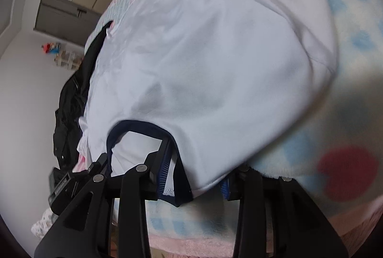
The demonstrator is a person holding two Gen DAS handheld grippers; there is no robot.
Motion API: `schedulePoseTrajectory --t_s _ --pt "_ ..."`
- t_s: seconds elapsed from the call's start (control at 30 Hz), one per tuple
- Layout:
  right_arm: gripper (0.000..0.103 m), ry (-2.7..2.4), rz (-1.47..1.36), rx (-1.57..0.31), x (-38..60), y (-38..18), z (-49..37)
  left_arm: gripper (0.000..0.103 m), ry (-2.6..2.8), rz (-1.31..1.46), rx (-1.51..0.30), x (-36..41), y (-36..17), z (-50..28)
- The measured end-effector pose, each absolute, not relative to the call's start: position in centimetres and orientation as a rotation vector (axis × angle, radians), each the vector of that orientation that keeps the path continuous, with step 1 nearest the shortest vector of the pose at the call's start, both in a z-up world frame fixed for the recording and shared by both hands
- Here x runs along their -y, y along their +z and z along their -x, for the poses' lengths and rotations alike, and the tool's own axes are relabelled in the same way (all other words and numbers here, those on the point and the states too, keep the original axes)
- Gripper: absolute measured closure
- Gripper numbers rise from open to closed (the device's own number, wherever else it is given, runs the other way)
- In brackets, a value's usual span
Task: Fold clothes
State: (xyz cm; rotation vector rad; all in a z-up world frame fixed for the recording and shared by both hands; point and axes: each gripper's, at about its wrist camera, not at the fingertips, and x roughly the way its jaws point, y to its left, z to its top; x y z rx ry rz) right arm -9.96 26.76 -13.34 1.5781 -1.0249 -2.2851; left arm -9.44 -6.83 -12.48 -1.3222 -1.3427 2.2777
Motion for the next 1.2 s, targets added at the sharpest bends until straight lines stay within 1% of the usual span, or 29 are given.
schedulePoseTrajectory --t_s 0.03,0.07,0.1,0.13,0.2,0.3,0.4,0.47,0.57,0.67,0.73,0.77,0.8,0.83,0.9,0.97,1.07,1.17,1.2 --pt "0.071 -2.296 -1.577 0.988 -26.7 -12.8 10.0 0.092 2.329 1.317 1.278 6.4 -11.5 9.4" --pt "0.077 -2.326 -1.554 0.945 -26.5 -12.0 9.7 0.094 2.365 1.311 1.221 6.3 -10.8 9.3" --pt "0.087 -2.355 -1.531 0.901 -26.4 -11.2 9.5 0.095 2.397 1.304 1.162 6.1 -10.0 9.3" --pt "0.089 -2.384 -1.508 0.857 -26.2 -10.4 9.3 0.098 2.418 1.297 1.105 5.8 -9.1 9.3" --pt "0.095 -2.438 -1.459 0.769 -25.9 -8.8 8.8 0.099 2.445 1.295 1.02 5.3 -7.9 9.2" --pt "0.097 -2.513 -1.383 0.634 -25.5 -6.4 8.1 0.1 2.46 1.327 0.97 4.7 -7.2 9.0" --pt "0.097 -2.536 -1.391 0.571 -26.1 -6.1 7.0 0.101 2.453 1.358 0.919 4.1 -7.4 7.7" --pt "0.097 -2.541 -1.409 0.551 -26.9 -6.3 6.2 0.101 2.451 1.366 0.886 3.8 -7.5 6.6" --pt "0.097 -2.528 -1.425 0.571 -28.5 -6.5 4.5 0.101 2.457 1.376 0.845 3.4 -7.8 5.2" --pt "0.097 -2.486 -1.5 0.576 -29.2 -7.8 3.6 0.1 2.442 1.429 0.876 3.9 -9.3 5.0" --pt "0.096 -2.412 -1.568 0.624 -29.4 -9.7 3.7 0.1 2.425 1.467 0.909 4.4 -10.3 5.0" --pt "0.096 -2.371 -1.599 0.654 -29.5 -10.7 3.7 0.096 2.407 1.477 0.933 4.8 -10.5 5.0" --pt "0.093 -2.35 -1.605 0.669 -29.6 -10.8 3.6 0.096 2.394 1.486 0.935 5.1 -10.4 5.0" --pt "0.09 -2.344 -1.592 0.674 -29.6 -10.2 3.4 0.096 2.392 1.492 0.914 5.2 -10.3 4.8" --pt "0.077 -2.336 -1.572 0.662 -29.6 -9.1 3.0 0.096 2.393 1.514 0.856 5.5 -10.0 4.2" --pt "0.071 -2.346 -1.559 0.606 -29.4 -7.8 2.3 0.095 2.39 1.556 0.797 5.9 -9.6 3.4" --pt "0.071 -2.396 -1.53 0.566 -29.2 -5.5 1.0 0.092 2.525 1.532 0.579 5.2 -7.0 2.0" --pt "0.071 -2.533 -1.476 0.46 -28.9 -2.9 0.7 0.091 2.602 1.387 0.521 4.7 -3.9 1.7" --pt "0.071 -2.59 -1.445 0.408 -28.9 -2.1 0.8 0.088 2.619 1.337 0.504 4.4 -2.9 1.9"
